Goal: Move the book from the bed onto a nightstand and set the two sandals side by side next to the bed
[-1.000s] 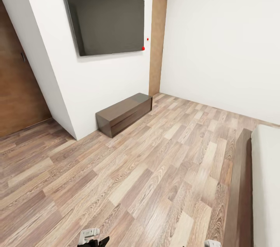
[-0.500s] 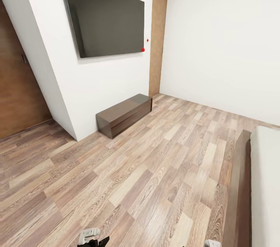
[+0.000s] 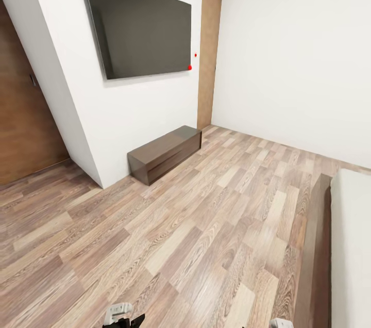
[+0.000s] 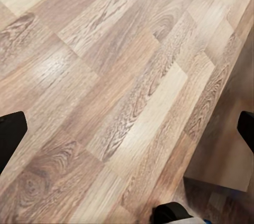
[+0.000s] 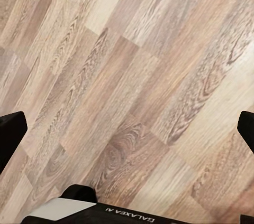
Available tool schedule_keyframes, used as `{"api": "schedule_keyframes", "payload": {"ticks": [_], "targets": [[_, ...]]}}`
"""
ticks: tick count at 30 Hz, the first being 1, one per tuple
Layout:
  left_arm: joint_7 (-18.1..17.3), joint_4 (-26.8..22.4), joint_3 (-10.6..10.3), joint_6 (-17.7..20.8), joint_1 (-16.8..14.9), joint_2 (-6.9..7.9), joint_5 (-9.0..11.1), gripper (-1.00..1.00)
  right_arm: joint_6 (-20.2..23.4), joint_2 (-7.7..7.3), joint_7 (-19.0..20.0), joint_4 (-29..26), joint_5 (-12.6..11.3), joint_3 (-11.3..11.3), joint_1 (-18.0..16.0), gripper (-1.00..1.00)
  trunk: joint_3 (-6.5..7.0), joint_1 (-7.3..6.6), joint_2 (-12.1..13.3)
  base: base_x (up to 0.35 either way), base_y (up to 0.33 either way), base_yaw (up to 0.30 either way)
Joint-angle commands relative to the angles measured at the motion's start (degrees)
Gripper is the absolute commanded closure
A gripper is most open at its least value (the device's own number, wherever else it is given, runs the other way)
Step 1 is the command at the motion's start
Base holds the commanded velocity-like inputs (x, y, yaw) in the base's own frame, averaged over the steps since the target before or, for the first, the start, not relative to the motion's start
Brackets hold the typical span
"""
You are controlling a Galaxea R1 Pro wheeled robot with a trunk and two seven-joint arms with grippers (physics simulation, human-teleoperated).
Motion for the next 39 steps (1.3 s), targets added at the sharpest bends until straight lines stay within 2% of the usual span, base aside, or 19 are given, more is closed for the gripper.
{"api": "schedule_keyframes", "payload": {"ticks": [1, 20, 39], "targets": [[-0.3, 0.1, 0.4, -0.1, 0.0, 0.01, -0.1, -1.0, -0.3, -0.01, 0.2, 0.1, 0.2, -0.2, -0.1, -1.0, 0.13, -0.23, 0.4, 0.0, 0.0, 0.0], [-0.3, 0.1, 0.4, -0.1, 0.0, 0.01, -0.1, -1.0, -0.3, -0.01, 0.2, 0.1, 0.2, -0.2, 0.0, -1.0, 3.54, -4.4, 8.0, 0.0, 0.0, 0.0], [-0.3, 0.1, 0.4, -0.1, 0.0, 0.01, -0.1, -1.0, -0.4, -0.01, 0.2, 0.1, 0.2, -0.3, 0.0, -1.0, 4.89, -4.4, 8.0, 0.0, 0.0, 0.0]]}}
